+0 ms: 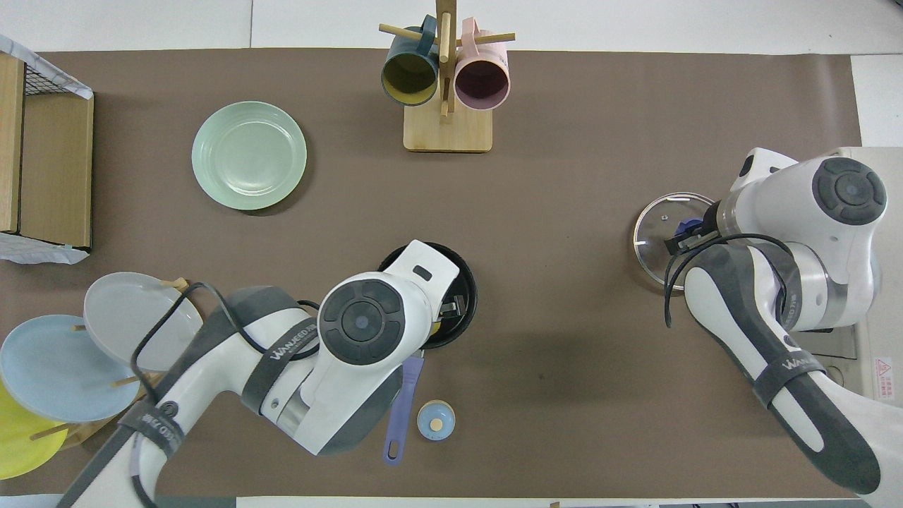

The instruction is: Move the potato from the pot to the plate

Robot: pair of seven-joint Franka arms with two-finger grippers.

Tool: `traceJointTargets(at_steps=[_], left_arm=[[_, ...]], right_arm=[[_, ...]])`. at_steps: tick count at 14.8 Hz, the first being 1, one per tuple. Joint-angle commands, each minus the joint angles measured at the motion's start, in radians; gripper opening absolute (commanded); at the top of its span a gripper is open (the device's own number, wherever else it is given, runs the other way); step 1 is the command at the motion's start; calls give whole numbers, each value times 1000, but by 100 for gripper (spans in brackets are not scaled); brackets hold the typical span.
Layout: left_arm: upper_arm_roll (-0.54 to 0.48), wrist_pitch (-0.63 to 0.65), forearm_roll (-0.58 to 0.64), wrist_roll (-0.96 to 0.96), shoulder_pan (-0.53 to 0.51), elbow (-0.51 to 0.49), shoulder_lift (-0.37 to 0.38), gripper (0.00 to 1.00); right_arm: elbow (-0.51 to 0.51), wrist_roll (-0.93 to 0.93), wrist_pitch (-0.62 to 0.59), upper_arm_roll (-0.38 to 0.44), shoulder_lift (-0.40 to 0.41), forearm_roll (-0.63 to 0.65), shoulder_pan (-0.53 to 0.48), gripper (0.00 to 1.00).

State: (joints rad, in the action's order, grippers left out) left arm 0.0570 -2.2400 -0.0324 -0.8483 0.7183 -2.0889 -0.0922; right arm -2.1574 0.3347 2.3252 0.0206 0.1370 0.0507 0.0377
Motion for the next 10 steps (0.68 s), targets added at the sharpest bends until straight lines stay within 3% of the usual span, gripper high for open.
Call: traceJointTargets(at_steps=[1, 2, 3, 4, 6, 10], left_arm=[[-20, -67, -11, 8, 17, -8, -55, 100], [-20, -75, -11, 26, 17, -8, -66, 100], [-20, -78, -11, 32, 17, -8, -72, 100], [-20, -85, -11, 37, 17, -8, -79, 100], [-20, -99, -9, 69, 17, -8, -101, 100], [-22, -98, -9, 120, 9, -8, -104, 100]], right_arm=[[-68, 15, 22, -15, -51, -37, -21, 55], [-73, 15, 20, -15, -51, -40, -30, 65], [-67, 15, 17, -15, -50, -45, -30, 93], [-55, 14, 8, -15, -46, -58, -30, 100], [20, 12, -68, -15, -40, -92, -22, 100], [325, -106, -433, -16, -48, -94, -21, 100]])
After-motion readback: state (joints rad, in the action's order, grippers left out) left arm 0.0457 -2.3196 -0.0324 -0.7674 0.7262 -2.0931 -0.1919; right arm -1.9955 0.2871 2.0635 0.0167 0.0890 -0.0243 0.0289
